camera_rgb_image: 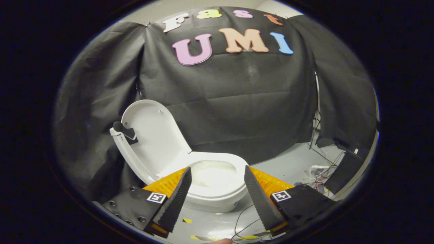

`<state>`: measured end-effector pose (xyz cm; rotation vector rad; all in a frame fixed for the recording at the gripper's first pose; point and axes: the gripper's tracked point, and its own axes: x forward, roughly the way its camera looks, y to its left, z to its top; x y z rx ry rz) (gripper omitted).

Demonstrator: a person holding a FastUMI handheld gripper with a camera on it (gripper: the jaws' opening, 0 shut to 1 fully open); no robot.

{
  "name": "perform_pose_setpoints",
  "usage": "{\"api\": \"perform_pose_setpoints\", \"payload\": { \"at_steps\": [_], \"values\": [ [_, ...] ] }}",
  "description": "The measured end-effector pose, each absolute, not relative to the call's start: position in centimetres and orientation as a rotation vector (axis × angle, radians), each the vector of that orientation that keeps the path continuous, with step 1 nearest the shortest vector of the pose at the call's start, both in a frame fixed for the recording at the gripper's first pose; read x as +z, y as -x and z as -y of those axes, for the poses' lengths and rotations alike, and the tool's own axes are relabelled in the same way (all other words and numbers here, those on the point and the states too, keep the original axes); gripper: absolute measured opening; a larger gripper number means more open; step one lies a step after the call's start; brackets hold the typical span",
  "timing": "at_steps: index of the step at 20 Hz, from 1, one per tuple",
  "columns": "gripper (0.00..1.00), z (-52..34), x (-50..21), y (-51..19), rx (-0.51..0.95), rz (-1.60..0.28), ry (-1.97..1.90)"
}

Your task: Open the toilet lid.

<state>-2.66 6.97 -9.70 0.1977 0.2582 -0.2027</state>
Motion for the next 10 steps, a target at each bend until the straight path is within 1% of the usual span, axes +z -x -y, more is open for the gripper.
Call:
{"api": "perform_pose_setpoints", "payload": {
  "at_steps": [6,10],
  "values": [
    [0.97,-5.9,-9.9,4.8,-0.206,-0.242,-0.223],
    [0.97,-6.1,-8.6,4.9,-0.212,-0.214,-0.184]
  ]
}}
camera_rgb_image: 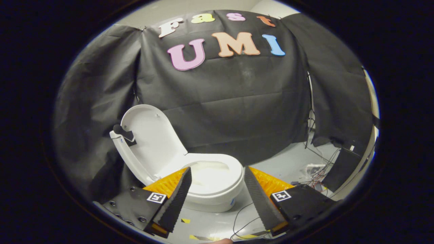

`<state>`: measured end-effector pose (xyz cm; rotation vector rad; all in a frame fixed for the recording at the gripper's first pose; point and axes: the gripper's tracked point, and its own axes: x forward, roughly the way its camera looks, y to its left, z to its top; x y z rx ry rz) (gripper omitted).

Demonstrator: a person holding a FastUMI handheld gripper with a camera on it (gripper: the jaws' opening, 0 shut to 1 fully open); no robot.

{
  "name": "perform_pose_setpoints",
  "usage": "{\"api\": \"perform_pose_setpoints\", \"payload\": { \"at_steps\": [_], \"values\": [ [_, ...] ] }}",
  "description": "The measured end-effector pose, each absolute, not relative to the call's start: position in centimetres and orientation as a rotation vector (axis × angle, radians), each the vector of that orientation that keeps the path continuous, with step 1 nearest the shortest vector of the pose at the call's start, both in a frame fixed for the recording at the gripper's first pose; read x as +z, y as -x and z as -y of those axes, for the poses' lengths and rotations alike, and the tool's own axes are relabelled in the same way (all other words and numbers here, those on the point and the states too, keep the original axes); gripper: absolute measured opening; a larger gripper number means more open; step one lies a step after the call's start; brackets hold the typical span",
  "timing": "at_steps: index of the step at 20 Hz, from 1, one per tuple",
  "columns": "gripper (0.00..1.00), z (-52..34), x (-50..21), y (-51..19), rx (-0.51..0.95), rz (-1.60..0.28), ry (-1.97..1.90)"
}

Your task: Open the toilet lid.

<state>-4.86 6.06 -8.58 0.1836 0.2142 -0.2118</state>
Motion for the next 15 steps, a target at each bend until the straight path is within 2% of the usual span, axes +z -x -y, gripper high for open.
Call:
{"api": "perform_pose_setpoints", "payload": {
  "at_steps": [15],
  "values": [
    [0.97,-7.0,-6.0,4.0,-0.191,-0.202,-0.112]
  ]
}}
